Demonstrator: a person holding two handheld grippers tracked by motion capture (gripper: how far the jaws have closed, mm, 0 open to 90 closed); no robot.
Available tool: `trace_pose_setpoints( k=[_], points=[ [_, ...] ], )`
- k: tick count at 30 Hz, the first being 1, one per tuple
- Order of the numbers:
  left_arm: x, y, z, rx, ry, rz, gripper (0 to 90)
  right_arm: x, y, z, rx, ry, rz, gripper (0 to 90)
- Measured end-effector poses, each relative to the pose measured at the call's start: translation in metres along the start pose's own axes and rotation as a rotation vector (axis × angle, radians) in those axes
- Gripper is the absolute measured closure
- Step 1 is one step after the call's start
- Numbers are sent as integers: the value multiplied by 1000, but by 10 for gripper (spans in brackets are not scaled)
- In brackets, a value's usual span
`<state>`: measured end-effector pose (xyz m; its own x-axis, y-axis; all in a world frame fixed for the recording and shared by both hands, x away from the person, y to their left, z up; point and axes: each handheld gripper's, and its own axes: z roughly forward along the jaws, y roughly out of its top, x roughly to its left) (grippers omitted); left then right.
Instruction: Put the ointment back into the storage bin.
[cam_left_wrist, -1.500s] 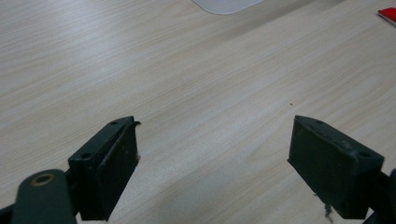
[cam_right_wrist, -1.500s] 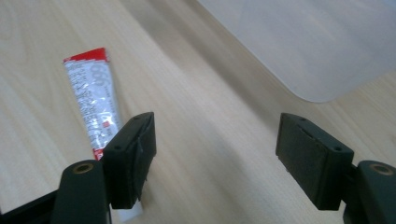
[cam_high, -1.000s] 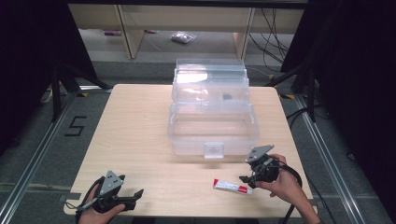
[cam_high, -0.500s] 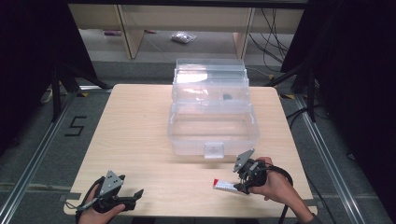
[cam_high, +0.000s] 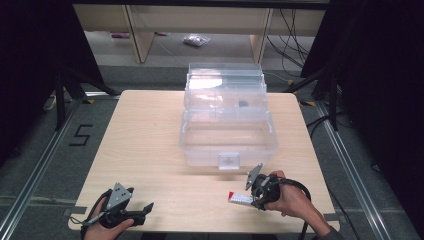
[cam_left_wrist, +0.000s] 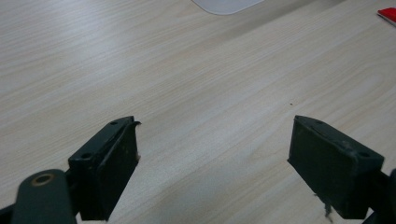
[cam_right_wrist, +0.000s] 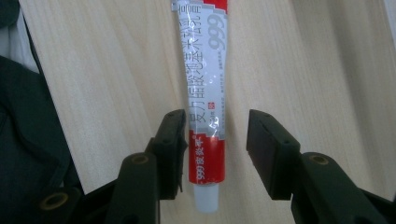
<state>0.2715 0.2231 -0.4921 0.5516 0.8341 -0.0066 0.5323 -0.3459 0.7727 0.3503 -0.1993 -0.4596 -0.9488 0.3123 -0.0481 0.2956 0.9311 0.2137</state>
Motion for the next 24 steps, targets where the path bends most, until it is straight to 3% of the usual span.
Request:
trace_pose_setpoints(
  k=[3, 5, 6, 9, 10, 11, 12, 17, 19, 22, 24],
  points=[
    [0, 0, 0, -4, -2, 0, 152, 0, 1, 2, 12, -16, -14, 589],
    [0, 0, 0, -2, 2, -3, 152, 1, 1, 3, 39, -16, 4, 598],
    [0, 0, 0, -3, 1, -5, 152, 0, 1, 4, 35, -17, -29, 605],
    [0, 0, 0, -2, 0, -1, 152, 1, 2, 5, 54, -12, -34, 626],
    [0, 0, 0, -1, -1, 1, 152, 0, 2, 7, 63, -17, -59, 627],
    [0, 0, 0, -1, -1, 1, 152, 0, 2, 7, 63, -17, -59, 627],
    [0, 0, 0, -3, -1, 1, 152, 2, 2, 7, 71, -13, -23, 630],
    [0, 0, 0, -1, -1, 1, 152, 0, 3, 9, 75, -9, -61, 655],
    [0, 0, 0, -2, -1, -1, 152, 2, 3, 10, 90, -5, -41, 659],
    [0, 0, 0, -3, -1, -2, 152, 0, 5, 13, 88, -1, -88, 672],
    [0, 0, 0, -3, -2, -4, 152, 1, 6, 13, 109, 2, -82, 677]
  ],
)
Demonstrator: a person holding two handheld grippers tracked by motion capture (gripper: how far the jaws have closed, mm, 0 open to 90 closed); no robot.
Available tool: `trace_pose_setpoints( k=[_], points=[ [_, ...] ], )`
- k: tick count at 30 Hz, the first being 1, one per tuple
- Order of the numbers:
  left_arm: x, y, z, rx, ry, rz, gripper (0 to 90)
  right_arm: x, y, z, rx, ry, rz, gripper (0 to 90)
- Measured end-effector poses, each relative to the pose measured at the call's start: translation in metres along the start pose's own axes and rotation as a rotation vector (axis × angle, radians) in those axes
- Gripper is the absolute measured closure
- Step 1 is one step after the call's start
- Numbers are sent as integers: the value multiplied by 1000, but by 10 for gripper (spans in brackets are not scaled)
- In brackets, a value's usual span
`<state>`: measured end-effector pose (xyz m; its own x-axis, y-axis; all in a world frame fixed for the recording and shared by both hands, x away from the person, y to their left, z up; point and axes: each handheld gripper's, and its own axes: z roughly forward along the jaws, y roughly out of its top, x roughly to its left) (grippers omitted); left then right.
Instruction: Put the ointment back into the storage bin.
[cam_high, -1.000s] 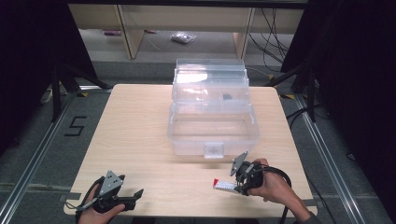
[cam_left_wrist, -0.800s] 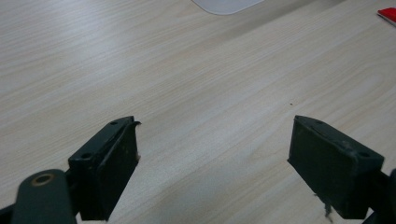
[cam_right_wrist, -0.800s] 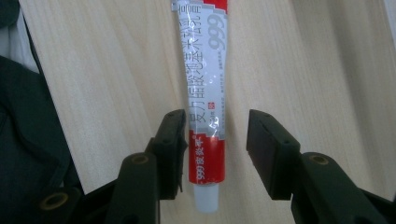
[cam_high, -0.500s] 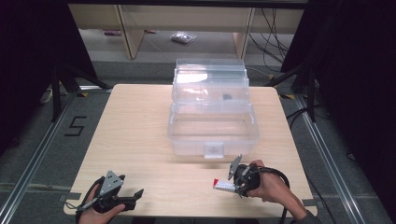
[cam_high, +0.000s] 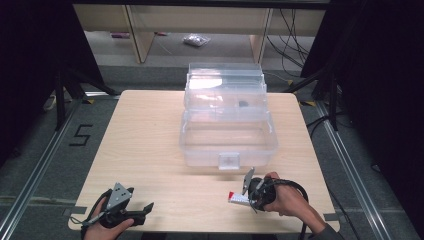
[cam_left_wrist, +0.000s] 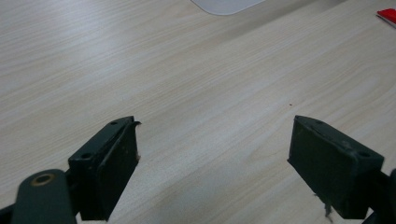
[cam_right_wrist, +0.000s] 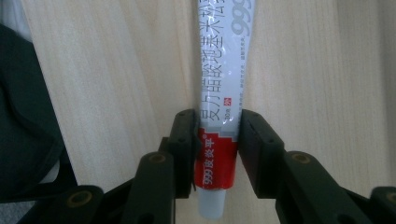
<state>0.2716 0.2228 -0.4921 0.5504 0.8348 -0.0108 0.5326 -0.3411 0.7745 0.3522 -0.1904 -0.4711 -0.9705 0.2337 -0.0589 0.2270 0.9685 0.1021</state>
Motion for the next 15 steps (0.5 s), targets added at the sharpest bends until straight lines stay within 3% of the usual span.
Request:
trace_pose_setpoints(
  k=[3, 4, 6, 9, 10, 15],
  points=[
    [-1, 0, 1, -9, -1, -8, 152, 2, 1, 0, 11, -3, 26, 682],
    [1, 0, 0, 3, -5, 6, 152, -1, 1, 1, 0, -8, -28, 682],
    [-1, 0, 1, -17, -5, -13, 152, -1, 3, 2, 17, 5, -7, 689],
    [0, 0, 1, -6, -1, -4, 152, -3, 3, 3, 16, 3, -27, 691],
    [-1, 0, 1, -19, -3, -18, 152, -1, 4, 3, 27, 26, -1, 699],
    [-1, 0, 1, -18, -5, -13, 152, 1, 5, 3, 35, 20, 15, 707]
  ],
)
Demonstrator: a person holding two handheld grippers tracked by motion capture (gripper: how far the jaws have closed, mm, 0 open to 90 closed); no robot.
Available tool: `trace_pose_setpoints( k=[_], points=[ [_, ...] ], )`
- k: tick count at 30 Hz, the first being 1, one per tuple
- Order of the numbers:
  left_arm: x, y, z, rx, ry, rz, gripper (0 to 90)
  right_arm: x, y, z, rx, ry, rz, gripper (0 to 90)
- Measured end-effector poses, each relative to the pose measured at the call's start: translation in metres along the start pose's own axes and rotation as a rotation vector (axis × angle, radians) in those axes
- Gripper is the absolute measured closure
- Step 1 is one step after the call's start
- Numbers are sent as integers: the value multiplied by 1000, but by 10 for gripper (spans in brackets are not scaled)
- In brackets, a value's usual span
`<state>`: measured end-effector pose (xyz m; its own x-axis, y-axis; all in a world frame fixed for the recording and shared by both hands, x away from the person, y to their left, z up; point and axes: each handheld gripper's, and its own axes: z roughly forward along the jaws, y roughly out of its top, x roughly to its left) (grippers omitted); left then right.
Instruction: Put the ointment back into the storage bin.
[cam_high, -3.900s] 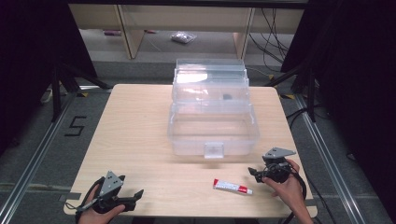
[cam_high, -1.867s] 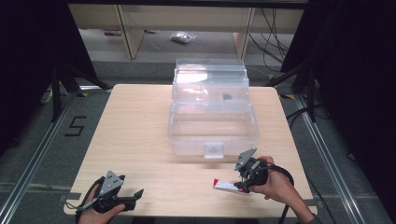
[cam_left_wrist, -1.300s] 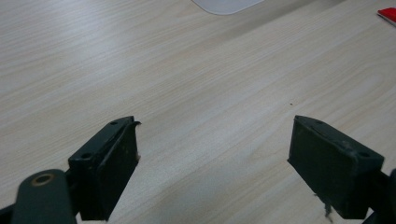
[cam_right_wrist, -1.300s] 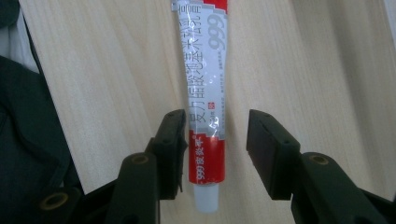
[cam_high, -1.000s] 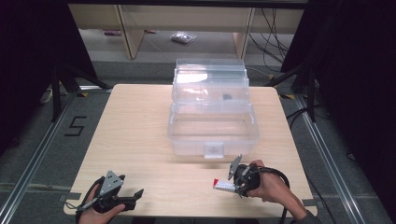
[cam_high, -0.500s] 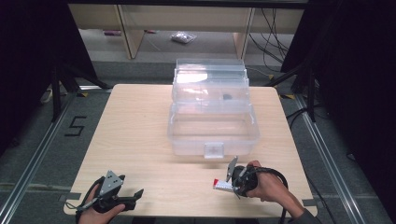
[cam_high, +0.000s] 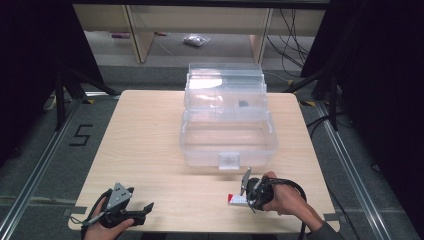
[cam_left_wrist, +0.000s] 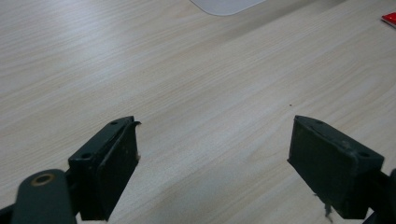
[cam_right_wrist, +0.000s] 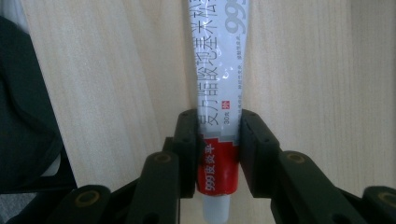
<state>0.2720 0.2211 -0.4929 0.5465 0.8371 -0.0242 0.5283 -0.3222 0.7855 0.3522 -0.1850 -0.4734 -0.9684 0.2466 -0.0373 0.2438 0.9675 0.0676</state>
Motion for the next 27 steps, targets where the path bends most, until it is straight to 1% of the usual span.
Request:
trace_pose_setpoints(
  k=[3, 4, 5, 6, 7, 8, 9, 10, 11, 12, 13, 14, 16, 17, 18, 20, 21, 23, 24, 25, 26, 27],
  points=[
    [0, 0, 0, 0, 1, -2, 152, -2, 0, 1, -15, -10, -48, 709],
    [0, 0, 0, 0, 1, -2, 152, -2, -1, 1, -12, -11, -36, 709],
    [0, 0, 0, 0, 2, -2, 152, -3, -1, 1, -17, -12, -73, 709],
    [0, 0, 0, 0, 2, -1, 152, -4, -1, 0, -19, -8, -86, 710],
    [0, 0, 0, 0, 1, 0, 152, -3, -1, 0, -13, -6, -75, 710],
    [0, 0, 0, 0, 1, 0, 152, -1, -2, -1, -6, -4, -43, 710],
    [0, 0, 0, 0, 1, 0, 152, 0, -1, -3, 8, 4, -22, 710],
    [0, 0, 0, 0, 2, -1, 152, 1, -1, -3, -5, -14, -23, 710],
    [0, 0, 0, 0, 3, -1, 152, -1, -1, -4, -6, -6, -44, 711],
    [0, 0, 0, 0, 2, -2, 152, -2, -2, -4, -22, -10, -50, 711],
    [0, 0, 0, 0, 3, -2, 152, -2, -1, -5, -25, -18, -59, 711],
    [0, 0, 0, 0, 2, 1, 152, 1, -1, -7, -16, -15, -23, 711],
    [0, 0, 0, 1, 2, 0, 152, 1, -1, -9, -16, -11, -32, 711],
    [0, 0, 0, 0, 2, 0, 152, 1, -1, -10, -14, -11, -19, 711],
    [0, 0, 0, -1, 2, 1, 152, -1, 0, -10, -20, -10, -56, 711],
    [0, 0, 0, 0, 2, 1, 152, -3, 0, -12, -37, -15, -81, 711],
    [0, 0, 0, 0, 3, 1, 152, 0, 1, -14, -22, -9, -39, 711],
    [2, 0, -1, 11, 3, 19, 152, -1, 1, -18, -25, -11, -37, 711],
    [1, 0, 0, 2, 2, 6, 152, -2, 1, -20, -27, -12, -33, 711],
    [0, 0, 0, 0, 1, 1, 152, -4, 2, -21, -33, -22, -59, 711],
    [0, 0, 0, 0, 2, 0, 152, -3, 2, -24, -26, -15, -26, 711],
    [0, 0, 0, -1, 2, 0, 152, -4, 3, -25, -35, -10, -42, 711]
  ],
)
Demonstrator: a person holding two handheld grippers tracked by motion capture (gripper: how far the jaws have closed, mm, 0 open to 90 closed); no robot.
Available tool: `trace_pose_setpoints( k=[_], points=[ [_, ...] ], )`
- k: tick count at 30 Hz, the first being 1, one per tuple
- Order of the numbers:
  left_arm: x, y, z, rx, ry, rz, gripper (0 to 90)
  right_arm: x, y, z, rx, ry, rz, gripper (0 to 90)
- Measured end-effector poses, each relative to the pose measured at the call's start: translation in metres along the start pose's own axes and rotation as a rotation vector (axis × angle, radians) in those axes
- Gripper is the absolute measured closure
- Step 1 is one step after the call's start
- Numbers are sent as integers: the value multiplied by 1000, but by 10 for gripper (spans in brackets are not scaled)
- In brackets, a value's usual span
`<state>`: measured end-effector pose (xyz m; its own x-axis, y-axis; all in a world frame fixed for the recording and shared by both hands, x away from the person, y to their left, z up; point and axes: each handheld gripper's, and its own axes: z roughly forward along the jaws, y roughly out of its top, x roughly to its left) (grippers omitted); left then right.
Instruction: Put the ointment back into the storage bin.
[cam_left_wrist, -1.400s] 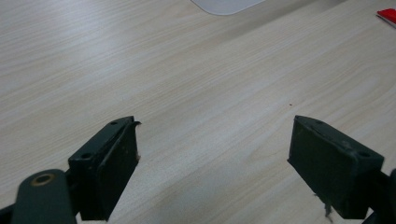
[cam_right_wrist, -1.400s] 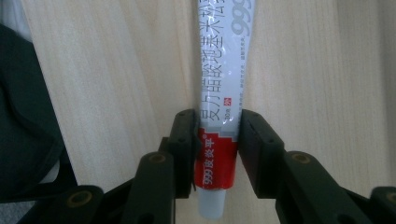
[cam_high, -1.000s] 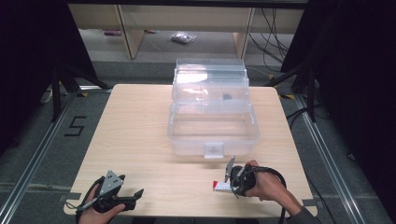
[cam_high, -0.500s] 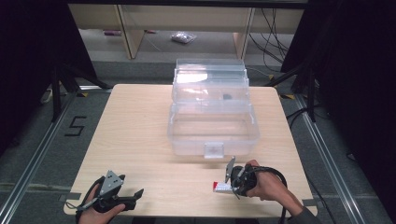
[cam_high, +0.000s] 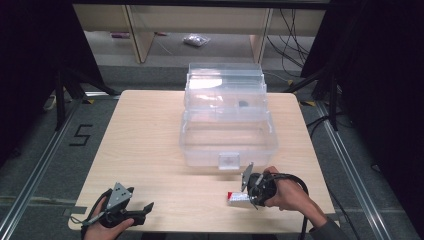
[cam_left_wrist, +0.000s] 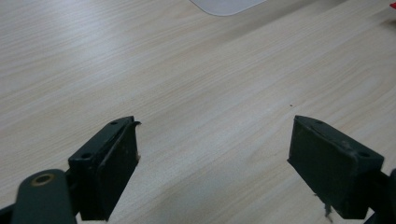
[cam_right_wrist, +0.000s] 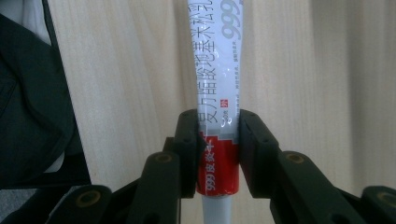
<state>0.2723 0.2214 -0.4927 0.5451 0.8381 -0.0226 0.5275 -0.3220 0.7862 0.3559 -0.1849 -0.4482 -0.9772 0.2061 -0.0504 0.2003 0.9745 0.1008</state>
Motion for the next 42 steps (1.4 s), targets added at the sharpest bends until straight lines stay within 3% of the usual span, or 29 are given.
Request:
trace_pose_setpoints(
  k=[2, 3, 4, 6, 8, 9, 11, 13, 15, 17, 18, 20, 22, 23, 24, 29, 30, 31, 34, 35, 36, 38, 40, 42],
  points=[
    [0, 0, 0, 1, 0, 0, 152, 1, 0, -2, 3, -10, 11, 711],
    [0, 0, 0, 1, 0, 0, 152, -3, 1, -5, -16, -11, -44, 711],
    [0, 0, 0, 1, 0, 1, 152, -1, 1, -8, -2, -12, 6, 711],
    [1, 0, -1, 13, -1, 19, 152, -5, 2, -13, -20, -16, -50, 710],
    [2, 0, -1, 15, -5, 21, 152, -5, 2, -24, -45, -19, -6, 711],
    [1, 0, -1, 14, 0, 20, 152, -8, 3, -28, -54, -16, -39, 711],
    [1, 0, -1, 14, 0, 20, 152, -11, 4, -34, -70, -30, -54, 711],
    [1, 0, -1, 13, 0, 19, 152, -13, 5, -49, -69, -43, -1, 711],
    [2, 0, 0, 15, -6, 21, 152, -19, 7, -57, -86, -52, -41, 711],
    [2, 0, 0, 13, -8, 23, 152, -21, 7, -62, -97, -52, -43, 711],
    [2, 0, 0, 15, -8, 20, 152, -19, 8, -68, -88, -52, -3, 711],
    [2, 0, 0, 10, -3, 15, 152, -28, 11, -79, -106, -68, -41, 711],
    [2, 0, 0, 11, -2, 15, 152, -29, 12, -83, -115, -60, -21, 711],
    [2, 0, 0, 13, -5, 18, 152, -33, 13, -85, -99, -64, -40, 711],
    [2, 0, 0, 11, -6, 16, 152, -38, 14, -88, -98, -60, -11, 711],
    [3, 0, -1, 26, -8, 26, 152, -49, 19, -92, -102, -59, -29, 711],
    [2, 0, 0, 4, -8, 4, 152, -49, 19, -92, -102, -59, -29, 711],
    [3, 0, -1, 21, -9, 22, 152, -51, 20, -94, -98, -58, -22, 711],
    [4, 0, -1, 21, -11, 26, 152, -61, 21, -98, -97, -58, 6, 711],
    [4, 0, -1, 21, -11, 26, 152, -61, 21, -98, -97, -58, 6, 711],
    [1, 0, 0, 3, -5, 1, 152, -65, 21, -100, -94, -59, -12, 711],
    [3, 0, -2, 24, -5, 27, 152, -72, 22, -103, -99, -67, -21, 711],
    [2, 0, 0, 6, -3, 4, 152, -82, 22, -108, -104, -61, 2, 711],
    [3, 0, -1, 13, -5, 15, 152, -83, 22, -109, -105, -52, 25, 710]
  ],
)
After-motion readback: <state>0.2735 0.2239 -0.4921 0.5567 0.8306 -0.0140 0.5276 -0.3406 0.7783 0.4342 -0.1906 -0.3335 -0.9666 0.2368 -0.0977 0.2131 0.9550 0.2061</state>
